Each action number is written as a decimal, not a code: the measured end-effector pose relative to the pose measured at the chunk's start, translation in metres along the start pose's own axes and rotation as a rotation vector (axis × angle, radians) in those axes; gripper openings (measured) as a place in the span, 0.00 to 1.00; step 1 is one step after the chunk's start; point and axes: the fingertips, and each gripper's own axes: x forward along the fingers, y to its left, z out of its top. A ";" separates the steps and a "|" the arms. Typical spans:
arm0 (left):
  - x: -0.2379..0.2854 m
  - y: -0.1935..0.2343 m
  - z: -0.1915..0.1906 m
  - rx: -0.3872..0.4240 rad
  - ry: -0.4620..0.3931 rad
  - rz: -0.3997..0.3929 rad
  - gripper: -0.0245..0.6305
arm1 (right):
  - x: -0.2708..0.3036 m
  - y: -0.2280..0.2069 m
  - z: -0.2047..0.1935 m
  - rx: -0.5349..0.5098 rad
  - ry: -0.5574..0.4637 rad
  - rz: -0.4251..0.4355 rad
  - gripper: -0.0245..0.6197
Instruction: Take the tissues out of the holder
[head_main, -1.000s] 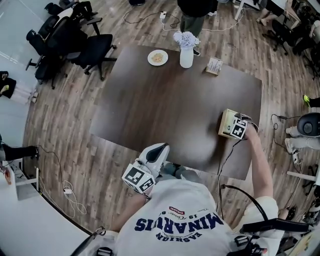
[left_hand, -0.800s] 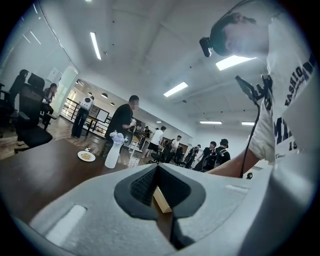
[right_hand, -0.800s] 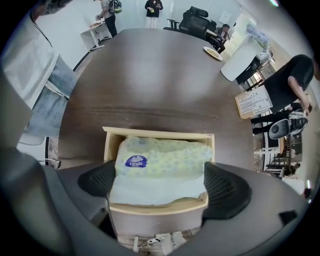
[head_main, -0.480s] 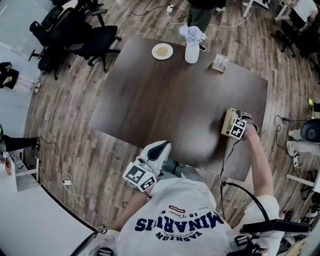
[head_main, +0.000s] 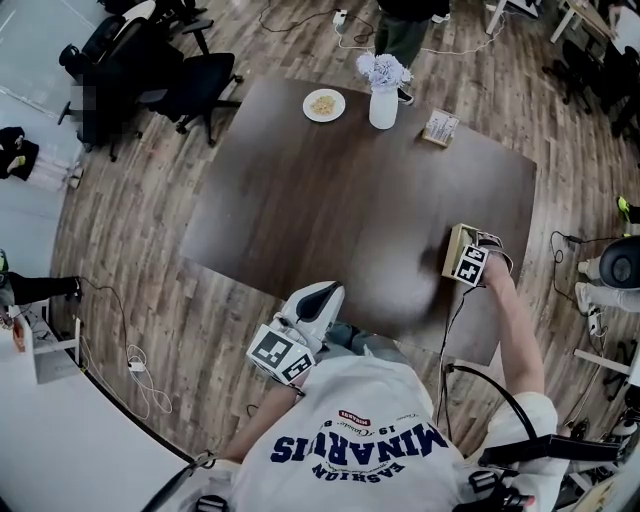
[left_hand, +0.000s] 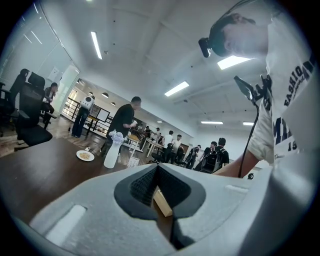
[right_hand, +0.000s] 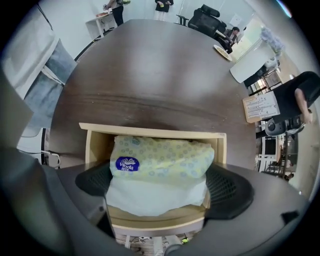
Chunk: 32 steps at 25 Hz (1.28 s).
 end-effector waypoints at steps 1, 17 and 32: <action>0.000 0.000 0.001 0.001 -0.001 0.001 0.04 | 0.001 0.001 0.000 -0.002 0.002 0.003 0.94; 0.003 -0.011 -0.003 0.010 0.007 -0.019 0.04 | 0.010 0.007 0.002 -0.005 0.017 0.086 0.91; -0.005 -0.016 0.002 0.025 0.000 -0.049 0.04 | -0.022 0.012 0.003 0.011 -0.010 0.041 0.47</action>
